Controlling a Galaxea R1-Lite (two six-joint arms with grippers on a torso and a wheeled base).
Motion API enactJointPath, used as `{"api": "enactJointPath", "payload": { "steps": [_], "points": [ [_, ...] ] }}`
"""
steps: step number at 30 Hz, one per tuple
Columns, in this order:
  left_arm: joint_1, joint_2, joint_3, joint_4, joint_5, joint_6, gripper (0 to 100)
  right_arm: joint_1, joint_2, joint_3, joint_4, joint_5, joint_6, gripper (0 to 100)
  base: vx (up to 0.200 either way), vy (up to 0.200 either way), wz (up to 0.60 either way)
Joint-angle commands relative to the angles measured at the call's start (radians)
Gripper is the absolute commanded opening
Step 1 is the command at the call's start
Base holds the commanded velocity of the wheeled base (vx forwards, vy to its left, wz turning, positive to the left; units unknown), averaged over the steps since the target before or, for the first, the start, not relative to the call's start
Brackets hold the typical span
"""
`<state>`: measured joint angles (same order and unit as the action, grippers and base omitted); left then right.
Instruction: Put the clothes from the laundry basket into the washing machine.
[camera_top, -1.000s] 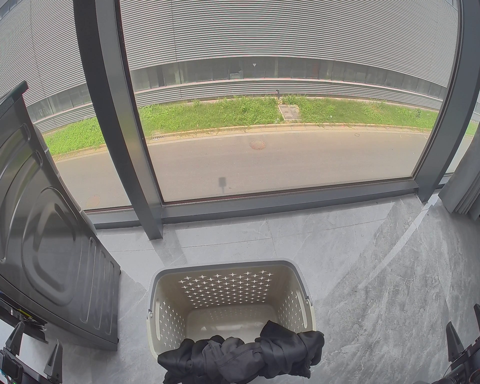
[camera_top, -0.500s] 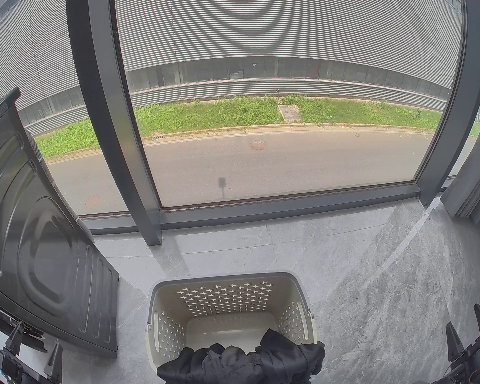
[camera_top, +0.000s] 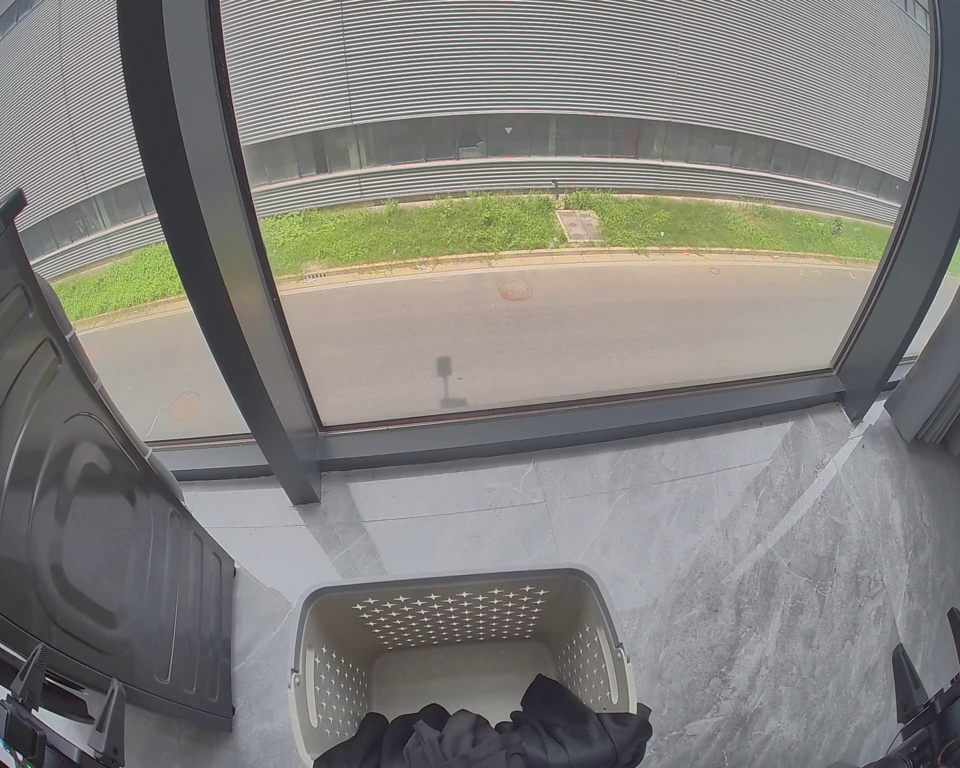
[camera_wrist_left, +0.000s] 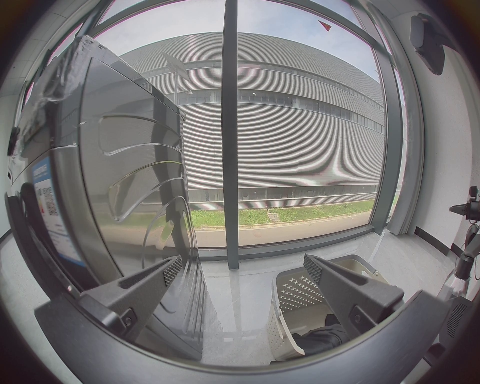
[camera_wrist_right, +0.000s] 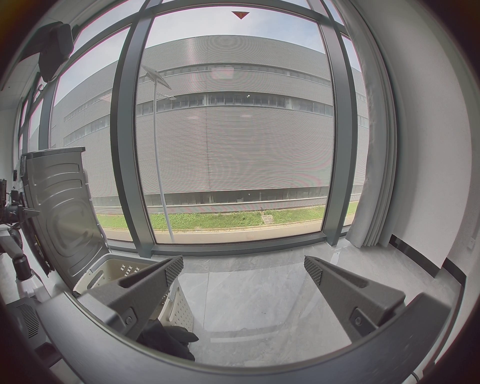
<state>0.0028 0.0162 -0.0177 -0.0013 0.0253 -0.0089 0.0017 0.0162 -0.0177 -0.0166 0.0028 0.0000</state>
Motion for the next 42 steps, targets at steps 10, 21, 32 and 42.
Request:
{"api": "enactJointPath", "payload": {
  "steps": [10,21,32,42],
  "points": [
    [0.0,-0.015,0.016,0.0,0.001,0.0,100,0.0,-0.016,0.018,0.0,0.0,0.0,100,0.0,0.0,0.0],
    [0.0,-0.015,0.016,0.0,0.001,0.0,100,0.0,-0.016,0.018,0.0,0.0,0.0,100,0.0,0.0,0.0],
    [0.0,-0.015,0.016,0.0,0.001,0.0,100,0.0,-0.016,0.018,0.0,0.0,0.0,100,0.0,0.0,0.0],
    [0.0,-0.015,0.016,0.0,0.001,0.0,100,0.0,-0.016,0.018,0.0,0.0,0.0,100,0.0,0.0,0.0]
  ]
}}
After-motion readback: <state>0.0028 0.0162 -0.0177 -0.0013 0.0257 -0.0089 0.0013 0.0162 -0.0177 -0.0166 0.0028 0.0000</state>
